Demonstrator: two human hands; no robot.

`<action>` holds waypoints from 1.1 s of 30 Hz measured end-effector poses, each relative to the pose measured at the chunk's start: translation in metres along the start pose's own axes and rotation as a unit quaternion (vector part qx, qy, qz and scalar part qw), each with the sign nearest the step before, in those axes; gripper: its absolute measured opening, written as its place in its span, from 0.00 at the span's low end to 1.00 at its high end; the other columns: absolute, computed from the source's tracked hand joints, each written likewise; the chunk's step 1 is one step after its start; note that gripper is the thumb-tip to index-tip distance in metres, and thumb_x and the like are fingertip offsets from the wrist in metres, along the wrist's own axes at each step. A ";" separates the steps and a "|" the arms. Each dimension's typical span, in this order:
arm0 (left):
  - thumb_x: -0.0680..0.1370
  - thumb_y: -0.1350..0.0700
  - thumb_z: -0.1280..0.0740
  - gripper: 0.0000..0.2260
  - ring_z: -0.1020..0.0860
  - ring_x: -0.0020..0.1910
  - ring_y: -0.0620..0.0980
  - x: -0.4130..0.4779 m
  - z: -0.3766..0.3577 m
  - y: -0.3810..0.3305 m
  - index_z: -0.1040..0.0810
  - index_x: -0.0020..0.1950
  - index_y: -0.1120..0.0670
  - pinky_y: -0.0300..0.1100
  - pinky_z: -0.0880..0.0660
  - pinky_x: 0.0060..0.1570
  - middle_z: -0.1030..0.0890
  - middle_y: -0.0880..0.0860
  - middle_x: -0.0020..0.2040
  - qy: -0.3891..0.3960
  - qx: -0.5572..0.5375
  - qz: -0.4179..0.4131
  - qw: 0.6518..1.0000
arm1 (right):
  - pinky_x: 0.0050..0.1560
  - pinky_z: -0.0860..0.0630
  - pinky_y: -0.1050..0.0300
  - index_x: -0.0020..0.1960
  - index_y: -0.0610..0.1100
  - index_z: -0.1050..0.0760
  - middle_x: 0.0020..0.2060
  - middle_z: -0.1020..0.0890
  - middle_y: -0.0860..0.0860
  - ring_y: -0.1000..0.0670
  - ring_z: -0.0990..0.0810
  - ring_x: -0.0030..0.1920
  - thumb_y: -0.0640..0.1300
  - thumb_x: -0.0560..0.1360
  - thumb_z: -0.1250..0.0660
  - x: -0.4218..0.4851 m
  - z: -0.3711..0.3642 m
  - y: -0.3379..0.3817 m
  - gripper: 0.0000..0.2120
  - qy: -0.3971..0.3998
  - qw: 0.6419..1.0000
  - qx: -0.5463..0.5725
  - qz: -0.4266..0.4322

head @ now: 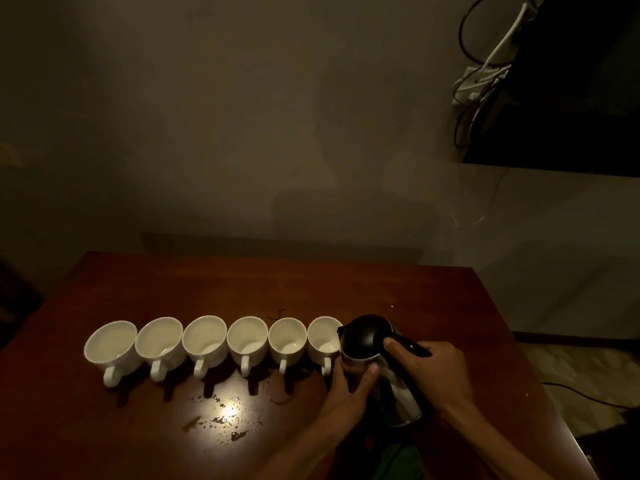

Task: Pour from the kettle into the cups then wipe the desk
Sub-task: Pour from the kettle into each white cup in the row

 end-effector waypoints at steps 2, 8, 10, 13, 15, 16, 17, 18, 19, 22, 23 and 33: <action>0.73 0.32 0.32 0.42 0.36 0.77 0.55 -0.001 -0.001 -0.001 0.50 0.80 0.39 0.61 0.33 0.72 0.34 0.43 0.73 0.006 0.003 0.005 1.000 | 0.24 0.32 0.62 0.26 0.46 0.24 0.19 0.25 0.53 0.57 0.28 0.20 0.56 0.71 0.25 0.000 0.000 0.003 0.21 0.002 1.000 -0.010 -0.002; 0.58 0.24 0.28 0.56 0.37 0.77 0.57 0.003 -0.001 0.004 0.50 0.80 0.37 0.63 0.28 0.67 0.38 0.48 0.79 0.020 -0.016 0.037 0.999 | 0.24 0.32 0.62 0.26 0.45 0.23 0.21 0.24 0.50 0.54 0.26 0.21 0.62 0.70 0.26 0.005 0.001 0.005 0.23 0.007 0.999 -0.041 -0.004; 0.56 0.23 0.27 0.58 0.37 0.77 0.58 0.003 -0.002 0.004 0.49 0.79 0.37 0.64 0.29 0.67 0.37 0.48 0.78 0.025 -0.025 0.038 0.999 | 0.24 0.30 0.61 0.27 0.45 0.23 0.22 0.22 0.49 0.54 0.25 0.21 0.63 0.69 0.26 0.007 0.002 0.006 0.24 0.008 0.999 -0.050 -0.008; 0.55 0.23 0.27 0.57 0.36 0.77 0.58 0.002 -0.002 0.004 0.46 0.79 0.39 0.64 0.29 0.67 0.32 0.46 0.71 0.029 -0.042 0.043 0.998 | 0.25 0.30 0.60 0.28 0.45 0.23 0.22 0.22 0.50 0.54 0.25 0.21 0.64 0.69 0.27 0.009 0.001 0.007 0.24 0.018 0.998 -0.057 -0.024; 0.55 0.24 0.27 0.57 0.35 0.76 0.58 0.001 -0.003 0.004 0.45 0.79 0.40 0.63 0.28 0.67 0.32 0.46 0.71 0.025 -0.049 0.054 0.997 | 0.25 0.30 0.61 0.28 0.45 0.22 0.22 0.21 0.51 0.55 0.24 0.21 0.63 0.69 0.26 0.010 0.001 0.009 0.23 0.028 0.997 -0.063 -0.032; 0.57 0.25 0.27 0.56 0.36 0.76 0.58 0.001 -0.002 0.005 0.46 0.79 0.40 0.64 0.29 0.67 0.33 0.48 0.73 0.019 -0.057 0.057 0.997 | 0.25 0.30 0.62 0.29 0.45 0.22 0.22 0.21 0.51 0.56 0.24 0.21 0.63 0.70 0.26 0.010 0.001 0.011 0.23 0.032 0.997 -0.066 -0.033; 0.59 0.26 0.27 0.55 0.36 0.76 0.59 0.002 -0.002 0.007 0.46 0.80 0.40 0.64 0.29 0.67 0.34 0.49 0.75 0.015 -0.067 0.061 0.996 | 0.24 0.31 0.63 0.29 0.45 0.22 0.22 0.21 0.52 0.56 0.24 0.21 0.62 0.70 0.26 0.010 0.001 0.013 0.22 0.033 0.996 -0.071 -0.033; 0.59 0.27 0.26 0.54 0.35 0.76 0.59 0.001 -0.003 0.007 0.46 0.80 0.40 0.65 0.29 0.67 0.35 0.50 0.77 0.015 -0.078 0.064 0.995 | 0.23 0.32 0.65 0.29 0.46 0.23 0.22 0.21 0.53 0.57 0.24 0.20 0.61 0.70 0.26 0.009 0.001 0.015 0.22 0.035 0.996 -0.076 -0.032; 0.58 0.27 0.26 0.55 0.34 0.76 0.59 0.001 -0.003 0.008 0.46 0.79 0.39 0.65 0.29 0.67 0.35 0.50 0.77 0.017 -0.086 0.066 0.994 | 0.23 0.33 0.66 0.28 0.46 0.23 0.21 0.22 0.54 0.58 0.24 0.20 0.61 0.70 0.26 0.009 0.001 0.016 0.22 0.036 0.996 -0.079 -0.031; 0.54 0.26 0.24 0.57 0.32 0.74 0.58 0.003 -0.004 0.009 0.44 0.78 0.38 0.64 0.26 0.64 0.33 0.49 0.75 0.018 -0.094 0.073 0.993 | 0.23 0.33 0.66 0.28 0.47 0.25 0.20 0.23 0.55 0.58 0.25 0.19 0.61 0.71 0.26 0.010 0.001 0.019 0.22 0.040 0.995 -0.091 -0.033; 0.54 0.25 0.24 0.57 0.32 0.74 0.58 0.004 -0.004 0.010 0.43 0.78 0.37 0.63 0.25 0.64 0.33 0.49 0.76 0.018 -0.093 0.073 0.993 | 0.23 0.32 0.66 0.27 0.48 0.25 0.20 0.23 0.55 0.59 0.26 0.19 0.61 0.71 0.26 0.010 0.001 0.020 0.22 0.040 0.994 -0.096 -0.034; 0.54 0.25 0.24 0.58 0.30 0.72 0.57 0.007 -0.004 0.010 0.44 0.79 0.38 0.61 0.23 0.61 0.32 0.49 0.74 0.027 -0.098 0.085 0.991 | 0.26 0.29 0.62 0.28 0.45 0.23 0.24 0.20 0.49 0.53 0.23 0.22 0.65 0.70 0.27 0.016 0.003 0.022 0.25 0.034 0.990 -0.128 -0.039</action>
Point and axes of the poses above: each hand's wrist, its own x-axis towards the middle knuckle, its own z-axis out of the back of the hand, y = z × x, the point moved 3 cm from there along x, towards the middle knuckle
